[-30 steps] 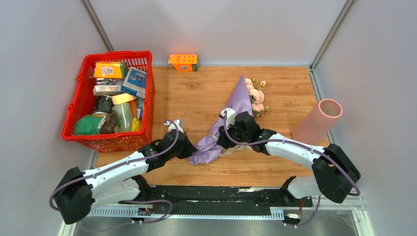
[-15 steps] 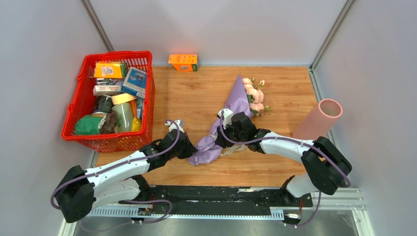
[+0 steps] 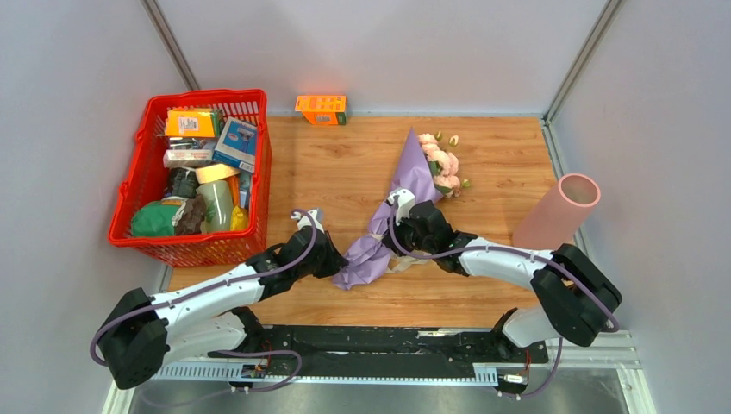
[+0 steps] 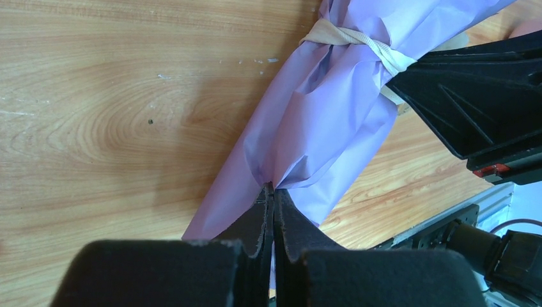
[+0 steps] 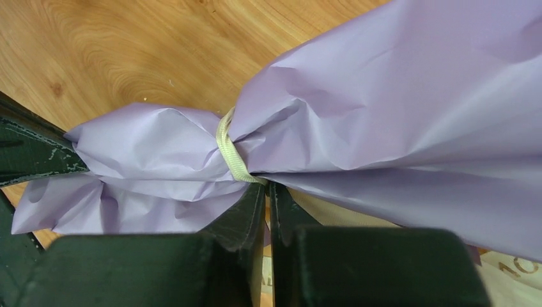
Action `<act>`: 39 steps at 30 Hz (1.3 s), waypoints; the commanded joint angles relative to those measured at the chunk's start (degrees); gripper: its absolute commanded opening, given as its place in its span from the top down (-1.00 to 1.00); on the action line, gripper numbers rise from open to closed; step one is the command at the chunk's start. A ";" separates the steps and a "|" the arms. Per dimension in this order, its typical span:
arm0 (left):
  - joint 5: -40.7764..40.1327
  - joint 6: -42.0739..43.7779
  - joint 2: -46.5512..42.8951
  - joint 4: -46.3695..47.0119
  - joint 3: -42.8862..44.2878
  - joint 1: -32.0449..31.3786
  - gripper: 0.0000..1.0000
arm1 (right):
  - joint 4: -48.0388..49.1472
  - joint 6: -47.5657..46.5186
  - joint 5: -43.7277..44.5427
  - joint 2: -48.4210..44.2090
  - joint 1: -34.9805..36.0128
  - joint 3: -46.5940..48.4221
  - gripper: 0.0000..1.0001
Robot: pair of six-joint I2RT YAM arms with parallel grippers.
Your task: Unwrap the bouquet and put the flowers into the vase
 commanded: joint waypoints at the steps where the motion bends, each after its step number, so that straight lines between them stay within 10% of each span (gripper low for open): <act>1: 0.12 -0.63 0.15 0.71 2.59 -0.03 1.00 | 4.85 -0.11 3.33 -2.54 -0.02 -0.45 0.93; 12: -10.61 1.48 2.34 -9.40 2.94 -0.03 1.00 | -2.18 0.60 9.58 -10.90 -0.28 2.62 1.00; 39: -8.33 -0.02 3.66 -7.20 -0.84 -0.11 1.00 | -9.04 -0.03 12.57 -5.89 -7.84 21.77 1.00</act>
